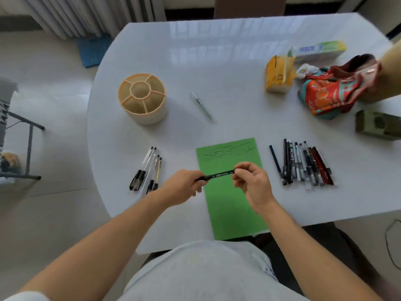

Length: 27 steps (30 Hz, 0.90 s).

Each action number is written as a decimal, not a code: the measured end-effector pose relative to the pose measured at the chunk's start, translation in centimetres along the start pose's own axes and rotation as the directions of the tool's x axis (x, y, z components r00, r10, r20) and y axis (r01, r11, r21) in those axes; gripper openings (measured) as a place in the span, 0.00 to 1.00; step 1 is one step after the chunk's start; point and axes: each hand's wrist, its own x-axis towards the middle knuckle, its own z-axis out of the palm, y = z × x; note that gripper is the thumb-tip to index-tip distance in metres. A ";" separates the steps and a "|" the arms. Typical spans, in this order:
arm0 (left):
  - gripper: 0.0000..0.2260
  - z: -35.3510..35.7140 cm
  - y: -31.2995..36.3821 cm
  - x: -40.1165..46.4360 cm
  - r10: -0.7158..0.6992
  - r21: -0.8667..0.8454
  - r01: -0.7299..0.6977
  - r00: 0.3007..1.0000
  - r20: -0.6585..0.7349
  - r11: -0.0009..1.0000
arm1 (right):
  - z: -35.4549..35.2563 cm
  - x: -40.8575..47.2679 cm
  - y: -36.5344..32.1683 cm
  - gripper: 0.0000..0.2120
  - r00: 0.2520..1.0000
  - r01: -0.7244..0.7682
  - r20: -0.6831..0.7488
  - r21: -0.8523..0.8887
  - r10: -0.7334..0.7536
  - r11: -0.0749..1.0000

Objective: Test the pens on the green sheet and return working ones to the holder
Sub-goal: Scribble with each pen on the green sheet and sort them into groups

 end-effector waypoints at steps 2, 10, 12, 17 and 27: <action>0.08 0.5 0.9 0.3 0.022 0.052 -0.023 0.999 0.026 0.998 | 0.4 -0.6 0.5 0.06 0.999 -0.017 0.035 -0.057 0.019 0.998; 0.10 0.7 1.6 1.1 0.003 0.145 0.016 0.992 -0.129 0.989 | -2.2 1.6 -1.9 0.07 0.963 0.020 -0.268 0.023 -0.013 1.000; 0.10 0.6 0.3 0.8 -0.023 0.183 0.057 0.983 -0.184 0.981 | -4.6 2.8 -3.1 0.06 0.943 0.042 -0.331 -0.023 -0.047 0.999; 0.10 1.8 -0.6 1.4 0.151 0.255 -0.093 0.964 -0.218 0.962 | -5.0 5.2 -2.5 0.05 0.969 0.079 -0.203 -0.291 -0.142 0.953; 0.12 3.3 -1.4 2.3 0.134 0.303 -0.106 0.988 -0.072 0.947 | -4.4 6.9 -1.4 0.07 0.945 0.125 -0.193 -0.530 -0.263 0.839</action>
